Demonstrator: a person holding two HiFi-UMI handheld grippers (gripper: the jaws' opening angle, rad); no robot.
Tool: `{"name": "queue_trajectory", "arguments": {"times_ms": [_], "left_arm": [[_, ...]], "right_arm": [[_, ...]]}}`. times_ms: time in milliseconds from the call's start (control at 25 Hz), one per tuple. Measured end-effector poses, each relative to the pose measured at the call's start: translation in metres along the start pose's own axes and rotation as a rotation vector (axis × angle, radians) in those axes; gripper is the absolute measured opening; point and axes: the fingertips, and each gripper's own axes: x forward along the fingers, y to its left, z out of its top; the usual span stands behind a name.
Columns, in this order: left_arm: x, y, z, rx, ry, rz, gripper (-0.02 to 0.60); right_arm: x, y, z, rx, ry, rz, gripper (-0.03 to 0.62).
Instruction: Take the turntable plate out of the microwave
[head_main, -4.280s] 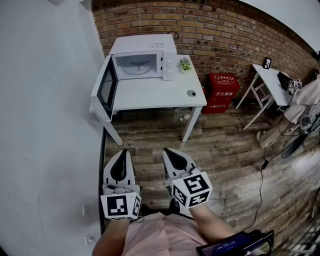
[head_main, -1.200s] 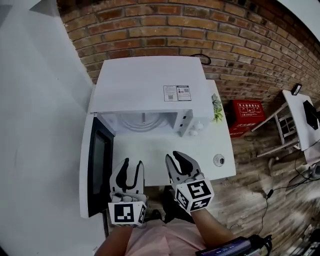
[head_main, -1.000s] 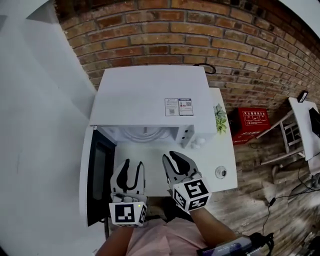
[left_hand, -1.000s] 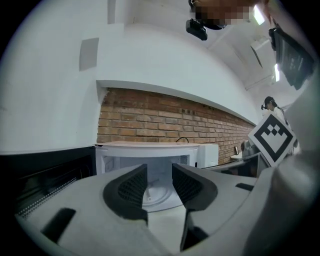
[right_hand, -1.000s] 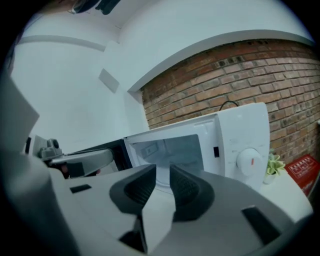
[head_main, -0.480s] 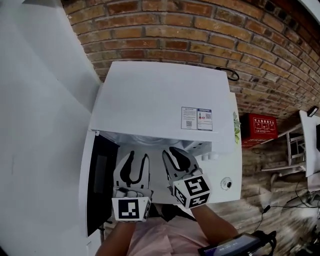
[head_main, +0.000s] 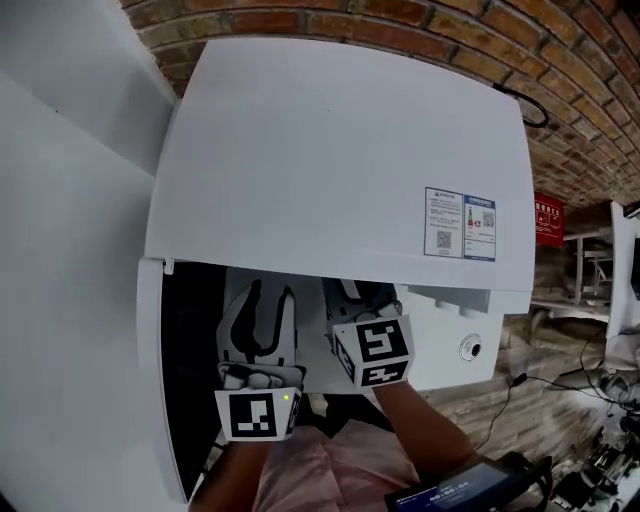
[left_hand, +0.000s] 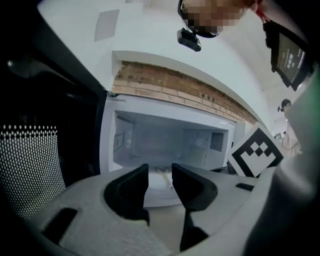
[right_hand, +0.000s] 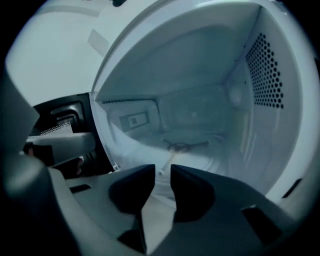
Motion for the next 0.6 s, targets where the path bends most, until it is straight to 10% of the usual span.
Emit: {"name": "queue_trajectory", "arguments": {"times_ms": [600], "left_arm": [[-0.01, 0.002, -0.002, -0.007, 0.034, 0.005, 0.144]], "right_arm": [[-0.004, 0.014, -0.015, -0.111, 0.042, -0.044, 0.106]]}}
